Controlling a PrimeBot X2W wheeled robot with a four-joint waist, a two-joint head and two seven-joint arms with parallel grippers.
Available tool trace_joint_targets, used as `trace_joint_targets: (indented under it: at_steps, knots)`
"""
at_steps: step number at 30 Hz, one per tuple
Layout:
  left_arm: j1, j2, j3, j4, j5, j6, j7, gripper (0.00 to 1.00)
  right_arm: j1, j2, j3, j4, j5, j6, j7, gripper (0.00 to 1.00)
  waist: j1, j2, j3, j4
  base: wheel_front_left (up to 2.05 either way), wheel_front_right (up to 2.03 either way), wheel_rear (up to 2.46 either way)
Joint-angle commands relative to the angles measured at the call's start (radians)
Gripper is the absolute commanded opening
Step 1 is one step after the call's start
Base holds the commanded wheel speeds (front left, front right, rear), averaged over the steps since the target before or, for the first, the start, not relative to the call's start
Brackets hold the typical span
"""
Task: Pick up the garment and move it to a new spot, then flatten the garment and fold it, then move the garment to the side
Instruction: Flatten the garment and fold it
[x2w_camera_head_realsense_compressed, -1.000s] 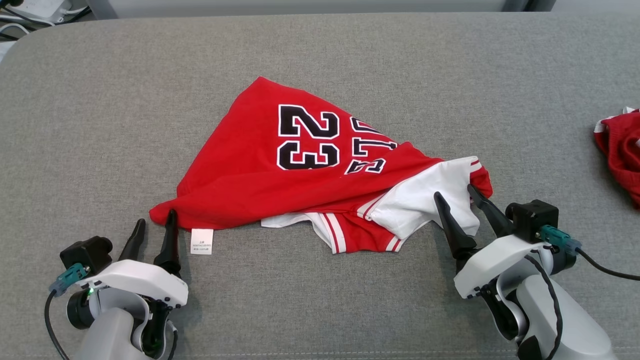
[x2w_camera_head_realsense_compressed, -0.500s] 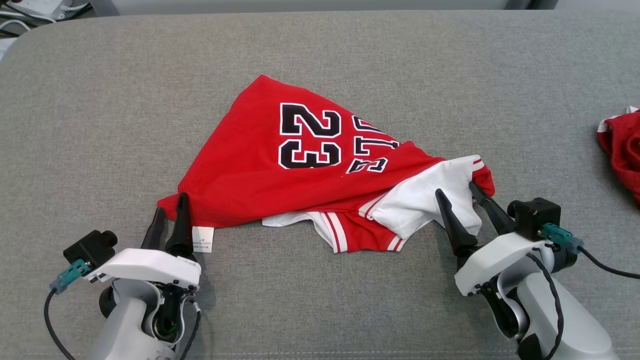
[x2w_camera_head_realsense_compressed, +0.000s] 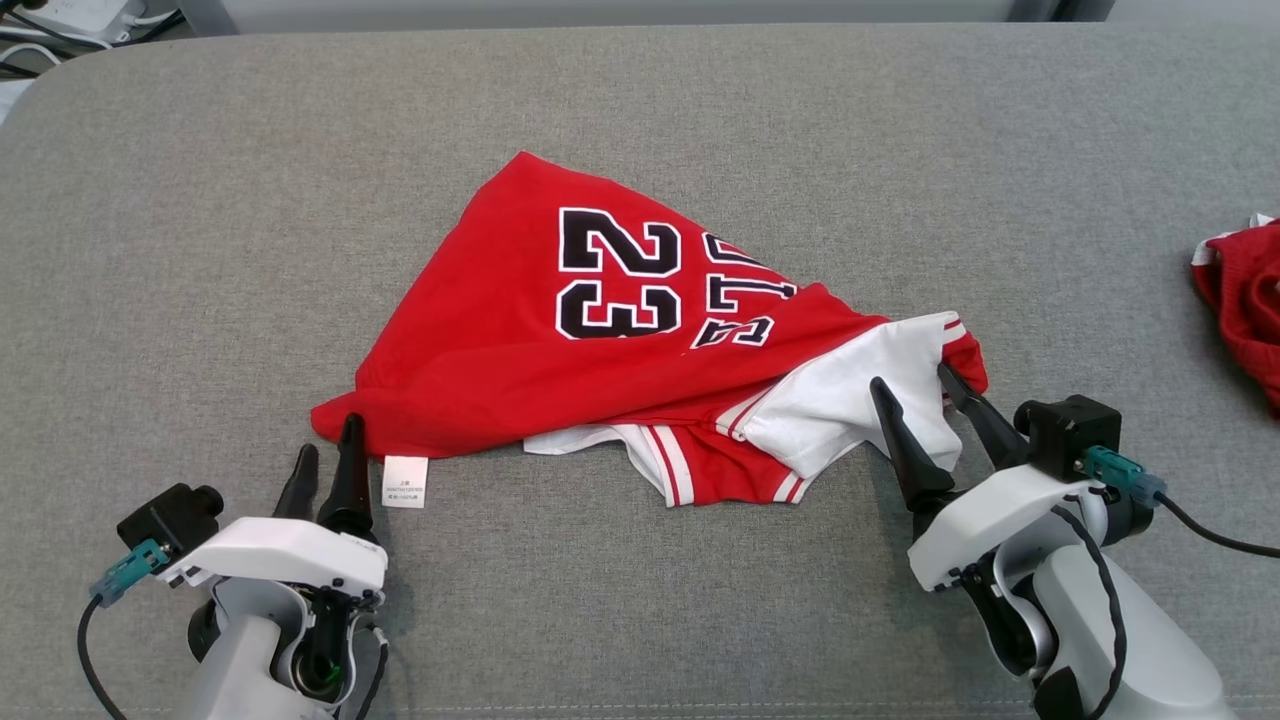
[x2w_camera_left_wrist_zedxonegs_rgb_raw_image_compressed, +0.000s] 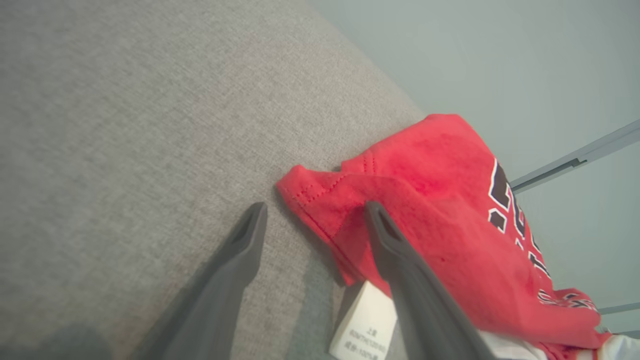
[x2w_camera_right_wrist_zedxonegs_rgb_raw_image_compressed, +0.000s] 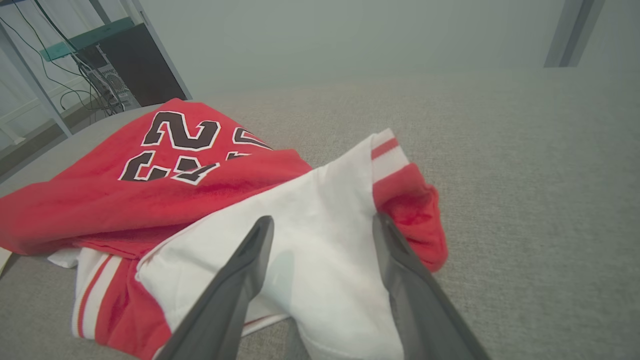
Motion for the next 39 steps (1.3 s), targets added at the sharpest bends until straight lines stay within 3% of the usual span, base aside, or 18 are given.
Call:
trace_joint_targets:
  at_steps: [1,14,29,31,32,33,34,36,39]
  knots:
    - [-0.028,0.020,0.025,-0.009,-0.033,-0.007,-0.010,1.00,-0.010,0.002,0.021,-0.024,-0.010,0.003,-0.014,1.00,0.0000,0.0000,0.001,-0.001,0.00,0.00,0.00]
    - [-0.047,0.032,-0.026,-0.028,-0.200,-0.007,0.028,1.00,-0.019,0.003,0.017,-0.031,-0.015,0.003,-0.014,1.00,0.0000,0.0000,0.012,-0.017,0.00,0.00,0.00]
    - [-0.067,0.040,-0.118,0.006,-0.247,-0.007,0.021,0.99,-0.018,0.008,0.010,-0.038,-0.018,0.003,-0.014,1.00,0.0000,0.0000,0.008,-0.022,0.00,0.00,0.00]
    - [-0.071,0.043,-0.124,0.014,-0.253,-0.007,0.018,0.79,-0.018,0.008,0.010,-0.039,-0.019,0.003,-0.014,1.00,0.0000,0.0000,0.007,-0.024,0.00,0.00,0.00]
    - [-0.073,0.044,-0.127,0.018,-0.255,-0.007,0.016,0.64,-0.018,0.009,0.010,-0.039,-0.019,0.003,-0.014,1.00,0.0000,0.0000,0.006,-0.025,0.00,0.00,0.00]
    - [-0.074,0.045,-0.130,0.021,-0.258,-0.007,0.014,0.24,-0.018,0.009,0.010,-0.040,-0.019,0.003,-0.014,1.00,0.0000,0.0000,0.004,-0.026,0.00,0.00,0.00]
    - [-0.076,0.046,-0.133,0.024,-0.261,-0.007,0.012,0.07,-0.018,0.009,0.010,-0.041,-0.019,0.003,-0.014,1.00,0.0000,0.0000,0.003,-0.026,0.00,0.00,0.00]
    - [-0.078,0.048,-0.139,0.028,-0.265,-0.007,0.009,0.00,-0.017,0.009,0.008,-0.042,-0.018,0.003,-0.014,1.00,0.0000,0.0000,0.000,-0.027,0.00,0.00,0.00]
    - [-0.080,0.051,-0.143,0.033,-0.275,-0.007,0.003,0.00,-0.014,0.008,0.002,-0.048,-0.019,0.003,-0.014,1.00,0.0000,0.0000,-0.004,-0.028,0.00,0.00,0.00]
